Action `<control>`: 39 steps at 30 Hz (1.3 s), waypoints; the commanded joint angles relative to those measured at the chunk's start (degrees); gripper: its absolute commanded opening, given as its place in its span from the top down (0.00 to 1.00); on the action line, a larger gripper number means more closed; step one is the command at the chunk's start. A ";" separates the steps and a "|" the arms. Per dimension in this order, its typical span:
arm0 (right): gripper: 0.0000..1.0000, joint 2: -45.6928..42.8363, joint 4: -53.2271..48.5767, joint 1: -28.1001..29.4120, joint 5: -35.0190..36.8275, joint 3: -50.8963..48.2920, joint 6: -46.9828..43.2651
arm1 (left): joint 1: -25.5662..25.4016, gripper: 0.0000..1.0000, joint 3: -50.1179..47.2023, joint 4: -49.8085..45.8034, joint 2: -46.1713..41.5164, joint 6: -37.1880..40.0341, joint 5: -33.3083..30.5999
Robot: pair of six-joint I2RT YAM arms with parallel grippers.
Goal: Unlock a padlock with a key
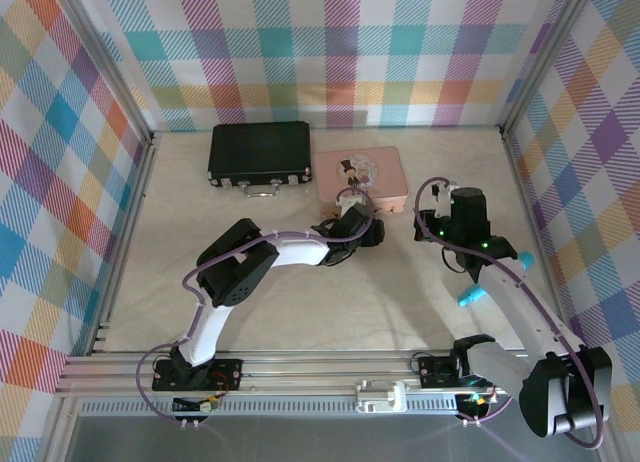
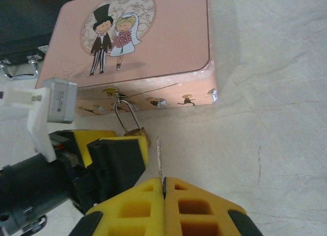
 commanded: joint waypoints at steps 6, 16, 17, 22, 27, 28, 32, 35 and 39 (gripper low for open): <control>1.00 -0.46 0.56 -0.49 -4.37 -0.90 1.31 | 1.07 0.45 1.08 8.26 5.50 0.68 3.66; 1.00 -0.73 3.75 -1.14 -6.87 -3.95 2.92 | 2.80 0.68 -1.51 10.98 5.63 -3.83 6.95; 1.00 -0.20 4.21 -1.64 -7.74 -4.46 2.79 | 3.05 0.69 -2.00 11.68 5.33 -4.98 7.68; 1.00 2.84 8.02 -5.15 -13.52 -7.01 5.72 | 3.52 0.85 -4.48 12.94 2.02 -7.16 10.02; 1.00 6.19 10.51 -7.15 -17.94 -8.05 6.94 | 4.67 0.97 -6.38 14.48 -1.24 -10.01 14.73; 1.00 6.64 11.31 -7.55 -19.10 -8.30 7.50 | 5.01 1.00 -6.69 15.23 -1.63 -11.08 15.80; 1.00 8.42 17.08 -7.97 -25.18 -11.34 11.35 | 6.52 1.00 -8.53 20.66 -3.05 -17.14 21.15; 1.00 9.00 21.31 -8.14 -28.64 -13.94 14.22 | 6.99 1.00 -9.19 24.76 -4.27 -20.76 24.73; 1.00 9.31 26.14 -8.31 -33.83 -16.74 16.92 | 7.08 1.00 -10.67 31.13 -5.96 -24.76 27.63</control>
